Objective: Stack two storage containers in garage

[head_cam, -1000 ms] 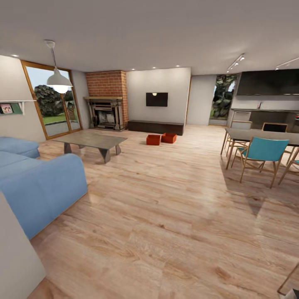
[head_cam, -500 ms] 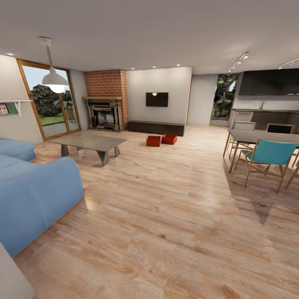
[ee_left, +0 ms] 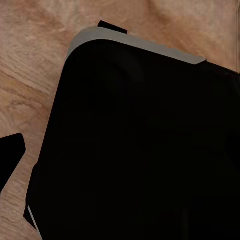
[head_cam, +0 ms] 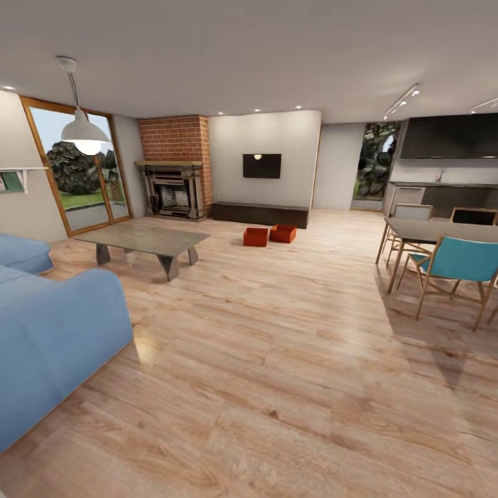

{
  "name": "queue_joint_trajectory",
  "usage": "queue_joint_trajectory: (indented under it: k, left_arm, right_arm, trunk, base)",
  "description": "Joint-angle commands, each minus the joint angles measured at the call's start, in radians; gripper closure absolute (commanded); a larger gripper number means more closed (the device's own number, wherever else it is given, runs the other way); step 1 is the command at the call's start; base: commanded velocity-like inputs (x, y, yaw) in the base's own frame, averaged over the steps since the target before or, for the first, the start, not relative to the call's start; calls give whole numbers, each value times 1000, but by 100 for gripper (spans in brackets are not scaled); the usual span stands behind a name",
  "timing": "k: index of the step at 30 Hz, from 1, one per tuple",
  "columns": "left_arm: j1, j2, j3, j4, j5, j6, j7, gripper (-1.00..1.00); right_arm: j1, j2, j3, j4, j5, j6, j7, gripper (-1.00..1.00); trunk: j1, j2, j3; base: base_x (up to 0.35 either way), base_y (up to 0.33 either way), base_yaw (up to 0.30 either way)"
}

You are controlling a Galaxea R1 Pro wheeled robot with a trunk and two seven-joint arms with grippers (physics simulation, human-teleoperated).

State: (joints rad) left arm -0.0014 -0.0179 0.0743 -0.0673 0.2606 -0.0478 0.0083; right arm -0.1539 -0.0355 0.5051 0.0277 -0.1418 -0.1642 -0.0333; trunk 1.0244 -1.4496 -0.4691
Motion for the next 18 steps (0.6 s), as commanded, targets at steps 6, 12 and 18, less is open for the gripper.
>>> queue_joint_trajectory:
  k: [6,12,18]
  left_arm:
    - [0,0,7,0,0,-1,1,-100]
    - [0,0,7,0,0,-1,1,-100]
    - [0,0,7,0,0,-1,1,-100]
  right_arm:
    - [-1,0,8,3,-10,-6,0,-100]
    - [-1,0,8,3,-10,-6,0,-100]
    - [-1,0,7,3,-10,-7,0,-100]
  trunk:
    - [1,0,-1]
    - [1,0,-1]
    - [1,0,-1]
  base:
    - [322,0,0]
    - [322,0,0]
    - [322,0,0]
